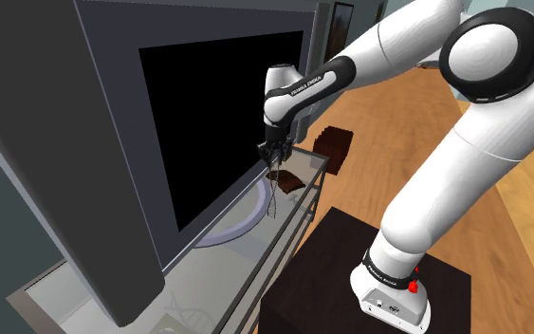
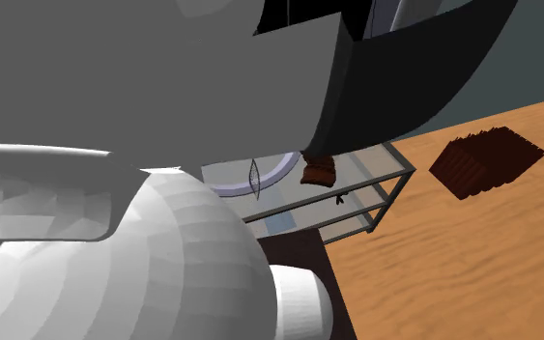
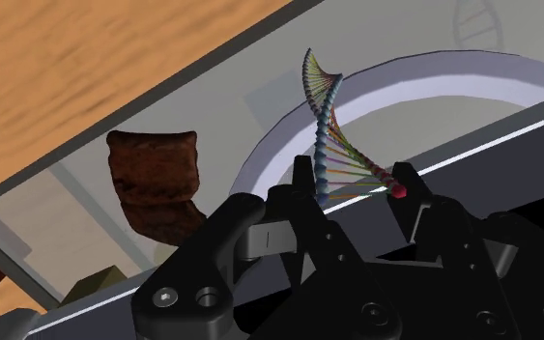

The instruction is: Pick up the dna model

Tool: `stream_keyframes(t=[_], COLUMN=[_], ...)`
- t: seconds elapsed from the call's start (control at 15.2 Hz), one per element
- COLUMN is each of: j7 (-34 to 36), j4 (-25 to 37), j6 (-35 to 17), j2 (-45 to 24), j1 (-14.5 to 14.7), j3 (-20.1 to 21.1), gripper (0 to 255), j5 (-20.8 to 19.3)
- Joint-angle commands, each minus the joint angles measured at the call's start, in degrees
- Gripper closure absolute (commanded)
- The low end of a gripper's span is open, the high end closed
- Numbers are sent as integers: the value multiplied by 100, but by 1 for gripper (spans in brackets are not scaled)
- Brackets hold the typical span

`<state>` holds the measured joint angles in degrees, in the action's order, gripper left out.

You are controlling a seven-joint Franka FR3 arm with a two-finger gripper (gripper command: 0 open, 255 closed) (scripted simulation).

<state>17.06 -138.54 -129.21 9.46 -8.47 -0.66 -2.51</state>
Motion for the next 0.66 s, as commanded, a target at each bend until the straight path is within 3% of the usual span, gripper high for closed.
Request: stream_keyframes(t=[0.0, 0.59], j7=[-6, -26], j4=[92, 408], j6=[178, 761], j2=[84, 351], j1=[2, 6], j3=[1, 4], gripper=[255, 255], j5=[5, 19])
